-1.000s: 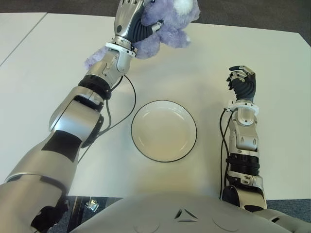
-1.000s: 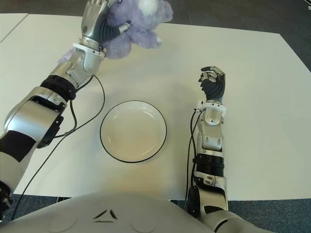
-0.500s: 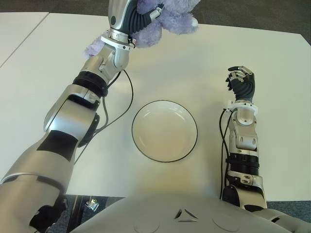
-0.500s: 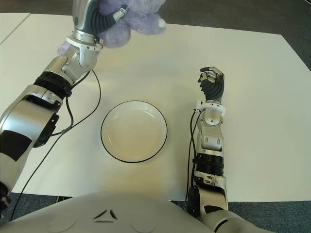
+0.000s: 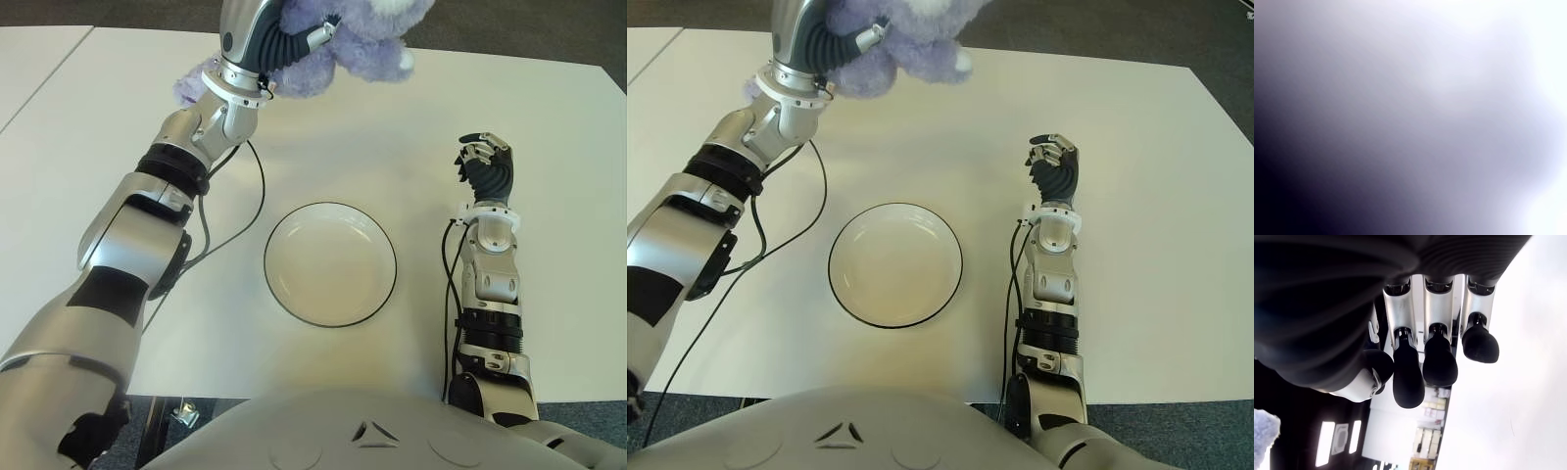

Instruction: Put the doll into the plate.

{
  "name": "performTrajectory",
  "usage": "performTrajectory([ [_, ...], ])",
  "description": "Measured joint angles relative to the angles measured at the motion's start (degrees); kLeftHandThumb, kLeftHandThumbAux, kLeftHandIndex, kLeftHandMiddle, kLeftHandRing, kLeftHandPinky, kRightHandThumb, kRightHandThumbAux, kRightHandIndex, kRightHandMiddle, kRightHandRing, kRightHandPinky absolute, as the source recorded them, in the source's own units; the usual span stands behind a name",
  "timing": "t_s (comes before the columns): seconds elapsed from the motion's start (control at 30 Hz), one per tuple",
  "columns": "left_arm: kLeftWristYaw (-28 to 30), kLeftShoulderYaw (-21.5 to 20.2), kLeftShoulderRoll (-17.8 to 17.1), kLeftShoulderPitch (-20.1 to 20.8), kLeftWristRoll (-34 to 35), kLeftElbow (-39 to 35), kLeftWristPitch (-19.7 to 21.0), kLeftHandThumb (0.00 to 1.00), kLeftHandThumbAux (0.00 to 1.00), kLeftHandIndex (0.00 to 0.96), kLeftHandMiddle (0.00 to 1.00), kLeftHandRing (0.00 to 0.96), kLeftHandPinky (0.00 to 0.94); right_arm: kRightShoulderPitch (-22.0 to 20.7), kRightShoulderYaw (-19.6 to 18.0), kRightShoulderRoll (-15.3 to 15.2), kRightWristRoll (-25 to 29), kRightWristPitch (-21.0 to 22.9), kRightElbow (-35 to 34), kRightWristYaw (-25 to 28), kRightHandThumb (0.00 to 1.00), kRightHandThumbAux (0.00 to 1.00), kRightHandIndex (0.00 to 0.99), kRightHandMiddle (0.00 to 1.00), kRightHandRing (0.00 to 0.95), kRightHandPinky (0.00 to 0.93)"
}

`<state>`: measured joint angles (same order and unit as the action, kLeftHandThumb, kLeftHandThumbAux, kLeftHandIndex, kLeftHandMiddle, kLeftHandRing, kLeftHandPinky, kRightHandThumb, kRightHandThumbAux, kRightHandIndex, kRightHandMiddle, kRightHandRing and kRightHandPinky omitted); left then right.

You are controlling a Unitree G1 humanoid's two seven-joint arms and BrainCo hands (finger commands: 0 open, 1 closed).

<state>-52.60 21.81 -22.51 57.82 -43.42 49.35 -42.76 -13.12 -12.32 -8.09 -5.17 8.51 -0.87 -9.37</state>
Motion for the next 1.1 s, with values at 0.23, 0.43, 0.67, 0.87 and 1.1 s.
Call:
performTrajectory([
  [0.23, 0.5, 0.6, -1.5, -0.8, -0.7, 0.3, -5.2, 0.952, 0.650, 0.387, 0.516, 0.523, 0.844, -1.1, -0.1, 0.0, 0.2, 0.0, 0.8, 0.0, 0.717, 0.714, 0.435, 0.709, 0.742, 0.752],
  [0.43, 1.9, 0.4, -1.6, -0.9, -0.3, 1.5, -8.4, 0.951, 0.649, 0.387, 0.514, 0.523, 0.843, -3.9, -0.2, 0.0, 0.5, 0.0, 2.6, -0.4, 0.717, 0.714, 0.435, 0.705, 0.735, 0.747],
  [0.67, 5.4, -0.7, -1.3, -2.1, 2.5, 2.5, -11.4, 0.951, 0.649, 0.387, 0.512, 0.522, 0.842, -11.4, -0.4, -1.2, 0.8, -0.3, 7.8, -0.9, 0.717, 0.714, 0.435, 0.702, 0.731, 0.744],
  [0.87, 9.7, -1.4, -1.4, -3.8, 4.4, 2.1, -13.3, 0.952, 0.649, 0.389, 0.509, 0.522, 0.841, -16.7, -0.4, -2.3, 0.6, -0.3, 10.2, -1.8, 0.716, 0.715, 0.434, 0.704, 0.732, 0.742],
  [1.1, 14.4, -2.6, -2.2, -6.3, 5.4, -0.3, -15.8, 0.951, 0.649, 0.389, 0.506, 0.522, 0.832, -19.7, -0.2, -3.3, 0.5, -0.3, 13.4, -1.9, 0.716, 0.715, 0.434, 0.705, 0.732, 0.742],
])
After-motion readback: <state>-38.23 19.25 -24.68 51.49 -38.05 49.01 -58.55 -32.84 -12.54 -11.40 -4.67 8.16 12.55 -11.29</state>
